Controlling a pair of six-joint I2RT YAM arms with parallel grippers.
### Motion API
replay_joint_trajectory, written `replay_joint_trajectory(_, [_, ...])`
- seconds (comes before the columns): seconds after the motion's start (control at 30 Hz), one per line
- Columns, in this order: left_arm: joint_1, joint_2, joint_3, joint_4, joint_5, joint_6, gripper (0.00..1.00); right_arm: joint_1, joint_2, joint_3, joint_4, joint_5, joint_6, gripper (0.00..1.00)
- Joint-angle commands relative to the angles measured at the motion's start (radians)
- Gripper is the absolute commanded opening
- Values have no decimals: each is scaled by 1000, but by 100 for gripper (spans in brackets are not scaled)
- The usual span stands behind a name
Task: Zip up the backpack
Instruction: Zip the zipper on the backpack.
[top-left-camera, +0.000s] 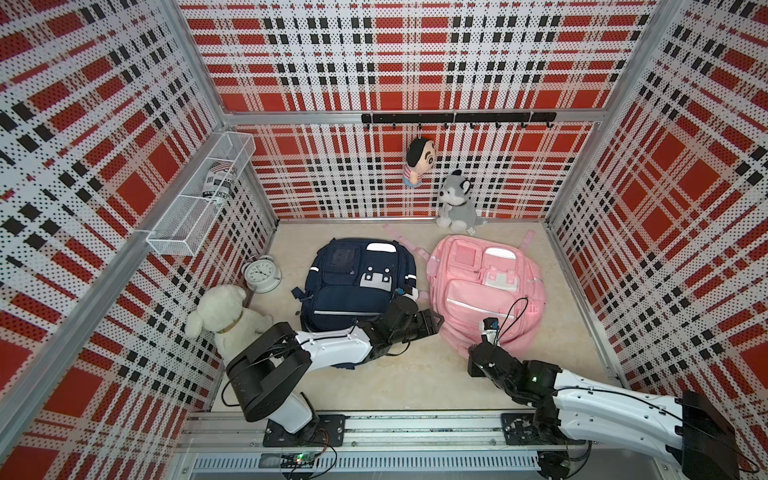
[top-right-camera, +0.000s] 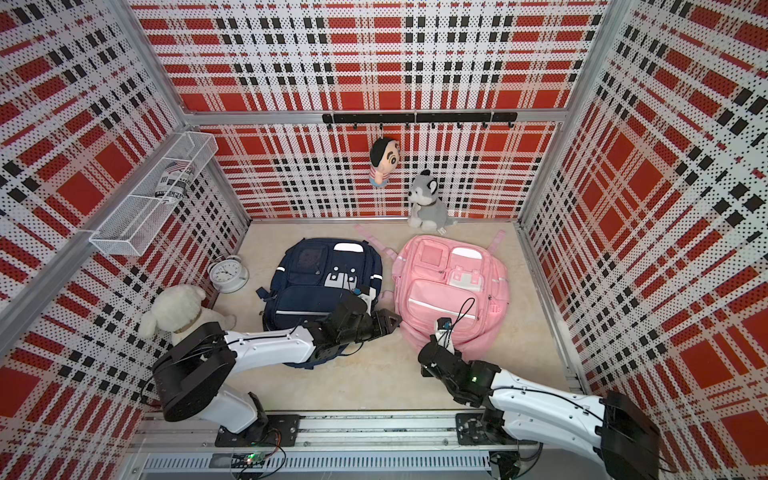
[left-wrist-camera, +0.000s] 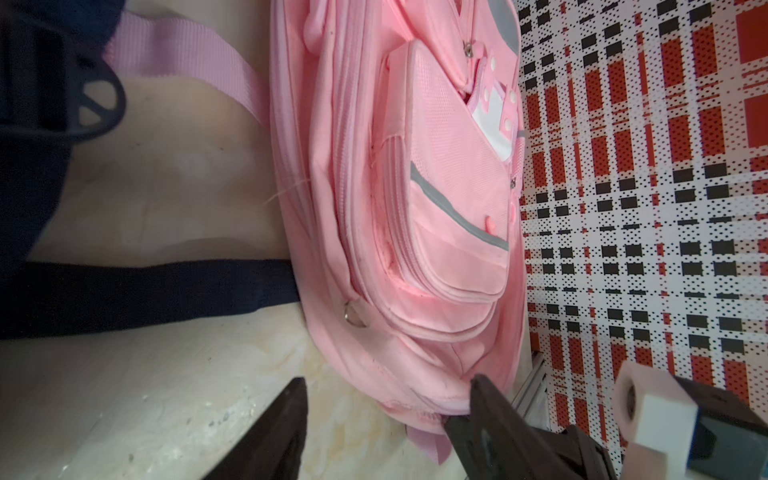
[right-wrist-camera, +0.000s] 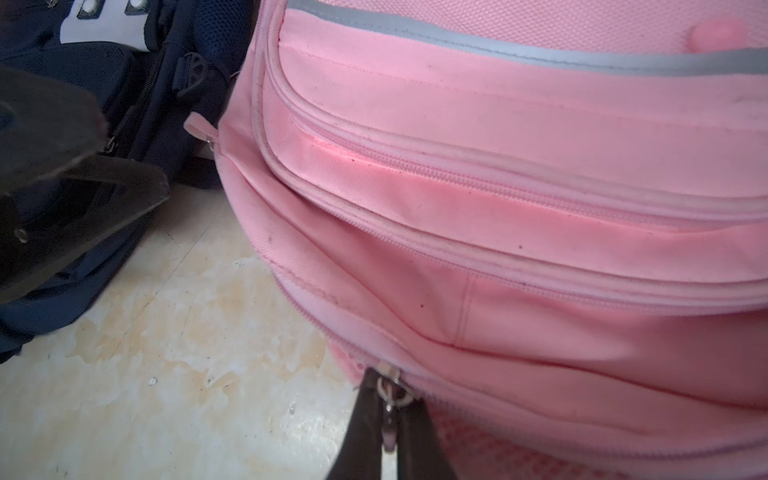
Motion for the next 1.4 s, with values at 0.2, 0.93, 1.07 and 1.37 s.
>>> replay_joint_trajectory(0.2, [-61,50,-12,92,58,-93,62,9,54,25,53,39,-22,0])
replay_joint_trajectory(0.93, [-25,138,23,155,104,-128,60,77,119,50,122,32,-78,0])
replay_joint_trajectory(1.07, [-13,142,33,159,104,-120,58,87,131,55,137,27,-85,0])
replay_joint_trajectory(1.37, [-9,173,44,171,132,-114,40,99,153,73,140,17,-104,0])
